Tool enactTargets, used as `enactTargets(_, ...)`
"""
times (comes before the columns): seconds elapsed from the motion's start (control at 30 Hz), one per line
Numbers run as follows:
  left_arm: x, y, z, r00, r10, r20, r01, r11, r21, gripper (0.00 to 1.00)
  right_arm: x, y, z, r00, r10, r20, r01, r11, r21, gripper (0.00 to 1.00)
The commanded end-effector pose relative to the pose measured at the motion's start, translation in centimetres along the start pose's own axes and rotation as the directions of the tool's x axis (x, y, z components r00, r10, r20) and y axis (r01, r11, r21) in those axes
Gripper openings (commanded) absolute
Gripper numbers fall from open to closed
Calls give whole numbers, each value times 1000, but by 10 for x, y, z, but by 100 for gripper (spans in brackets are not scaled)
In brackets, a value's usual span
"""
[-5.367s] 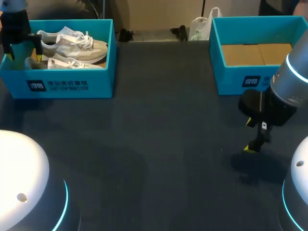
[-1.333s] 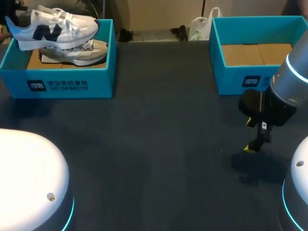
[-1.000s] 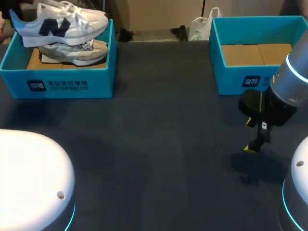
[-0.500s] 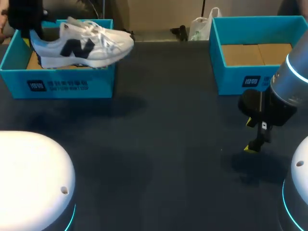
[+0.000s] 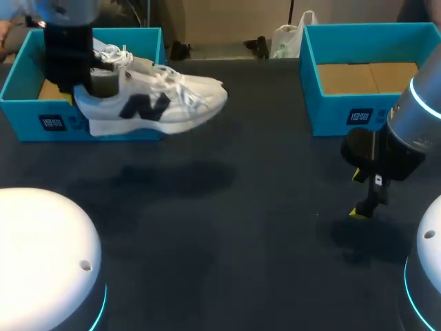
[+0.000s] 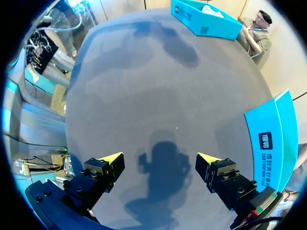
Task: Take the shoe out of the shoebox, open the shoe tongue, remove and reinsert the insole, then place the shoe into the shoebox
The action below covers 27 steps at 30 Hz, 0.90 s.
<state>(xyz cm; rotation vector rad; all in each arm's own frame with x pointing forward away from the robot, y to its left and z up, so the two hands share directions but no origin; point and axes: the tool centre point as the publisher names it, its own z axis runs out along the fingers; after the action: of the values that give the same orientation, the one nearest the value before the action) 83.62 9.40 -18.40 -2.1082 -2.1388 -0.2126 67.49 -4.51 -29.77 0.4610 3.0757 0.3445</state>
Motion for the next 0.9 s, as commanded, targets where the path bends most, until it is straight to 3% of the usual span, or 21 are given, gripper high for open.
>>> enactTargets(0.03,-20,-27,17,1000,9,0,-9,992,-125,0,1,0,0,1000,0,2,0,1000,1,100)
enactTargets(0.37,-69,-59,48,1000,30,2,-30,990,-136,0,1,0,0,1000,0,2,0,1000,1,100)
enactTargets(0.9,-125,-102,95,997,79,-2,-79,985,-151,0,1,0,0,1000,0,2,0,1000,1,100)
